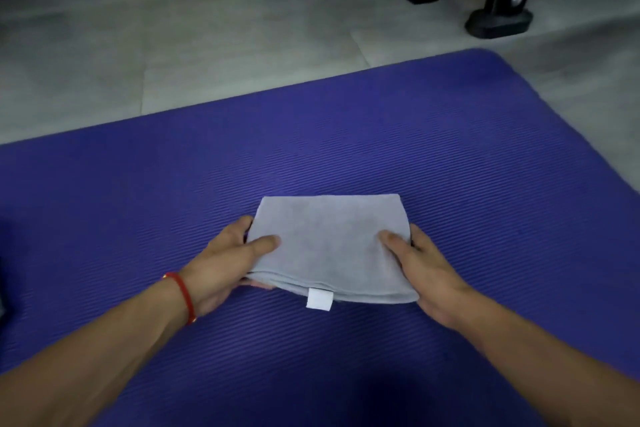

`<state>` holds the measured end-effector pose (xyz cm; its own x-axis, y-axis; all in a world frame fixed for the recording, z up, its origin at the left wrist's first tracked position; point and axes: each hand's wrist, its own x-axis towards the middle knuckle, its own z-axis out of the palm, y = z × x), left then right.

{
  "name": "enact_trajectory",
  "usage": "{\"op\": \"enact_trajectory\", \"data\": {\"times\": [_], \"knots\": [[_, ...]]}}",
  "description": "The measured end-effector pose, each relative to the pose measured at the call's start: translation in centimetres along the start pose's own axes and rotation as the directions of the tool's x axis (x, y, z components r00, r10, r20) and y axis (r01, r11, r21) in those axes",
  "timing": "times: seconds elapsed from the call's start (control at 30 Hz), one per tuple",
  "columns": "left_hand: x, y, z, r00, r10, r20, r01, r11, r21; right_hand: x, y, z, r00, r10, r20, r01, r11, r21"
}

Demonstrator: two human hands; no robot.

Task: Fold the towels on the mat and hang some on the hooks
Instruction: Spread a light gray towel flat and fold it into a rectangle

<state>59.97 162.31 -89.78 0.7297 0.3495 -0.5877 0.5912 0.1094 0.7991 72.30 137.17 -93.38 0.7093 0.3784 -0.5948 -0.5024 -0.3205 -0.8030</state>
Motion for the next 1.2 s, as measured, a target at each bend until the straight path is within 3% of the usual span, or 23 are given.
{"op": "enact_trajectory", "data": {"times": [0.1,0.17,0.27,0.37,0.43,0.53,0.57,0.6,0.63,0.67,0.73,0.8,0.83,0.9,1.03,1.1,1.2], "knots": [[1.4,3.6,2.0,0.999,0.012,0.053,-0.008,0.997,-0.079,1.8,-2.5,-3.3,0.995,0.103,-0.002,-0.101,0.975,0.197],[3.6,6.2,4.0,0.998,0.02,0.066,-0.012,0.992,-0.124,3.6,-4.6,-6.0,0.991,0.124,0.044,-0.131,0.962,0.239],[8.2,10.3,7.8,0.997,0.076,0.031,-0.068,0.978,-0.197,7.3,-8.8,-9.6,0.999,0.044,0.002,-0.042,0.951,0.307],[13.1,14.5,11.6,0.982,0.188,-0.013,-0.183,0.94,-0.288,11.4,-14.1,-12.3,0.98,-0.067,-0.19,0.126,0.938,0.322],[15.9,17.3,14.0,0.971,0.238,-0.032,-0.233,0.906,-0.353,14.2,-17.3,-14.5,0.914,-0.126,-0.386,0.244,0.93,0.275],[19.9,19.6,16.3,0.974,0.218,-0.057,-0.222,0.882,-0.416,17.6,-20.9,-17.7,0.812,-0.171,-0.558,0.362,0.898,0.25],[21.0,19.3,16.6,0.973,0.199,-0.113,-0.226,0.914,-0.336,18.4,-21.2,-18.7,0.796,-0.166,-0.583,0.358,0.904,0.232],[21.7,18.4,16.3,0.962,0.212,-0.175,-0.239,0.959,-0.152,19.1,-20.9,-19.5,0.79,-0.151,-0.595,0.309,0.935,0.173],[21.9,16.7,15.6,0.943,0.264,-0.202,-0.245,0.963,0.113,19.7,-19.8,-19.8,0.786,-0.153,-0.599,0.226,0.973,0.049],[21.6,14.6,14.7,0.929,0.326,-0.175,-0.237,0.887,0.396,20.2,-17.7,-19.6,0.793,-0.161,-0.588,0.11,0.987,-0.121],[20.4,8.8,12.2,0.912,0.411,0.008,-0.249,0.536,0.807,20.2,-11.8,-17.7,0.842,-0.176,-0.51,-0.127,0.854,-0.505],[17.9,3.2,9.3,0.871,0.456,0.183,-0.287,0.17,0.943,18.7,-5.4,-14.6,0.904,-0.236,-0.355,-0.177,0.55,-0.816],[16.8,0.9,7.9,0.859,0.449,0.244,-0.31,0.078,0.948,17.5,-2.9,-13.0,0.914,-0.283,-0.29,-0.157,0.412,-0.898],[13.6,-2.4,5.1,0.833,0.459,0.308,-0.341,-0.011,0.94,15.1,0.0,-10.1,0.903,-0.372,-0.213,-0.103,0.293,-0.951],[6.9,-6.4,0.3,0.827,0.397,0.399,-0.363,-0.166,0.917,11.7,-0.2,-5.1,0.946,-0.317,0.072,0.103,0.084,-0.991],[3.7,-7.9,-2.2,0.851,0.307,0.426,-0.39,-0.175,0.904,9.5,-1.3,-2.2,0.939,-0.195,0.283,0.287,-0.007,-0.958],[-1.0,-9.8,-6.1,0.907,0.202,0.37,-0.341,-0.163,0.926,7.3,-3.0,3.0,0.841,-0.142,0.522,0.516,-0.081,-0.853]]}}
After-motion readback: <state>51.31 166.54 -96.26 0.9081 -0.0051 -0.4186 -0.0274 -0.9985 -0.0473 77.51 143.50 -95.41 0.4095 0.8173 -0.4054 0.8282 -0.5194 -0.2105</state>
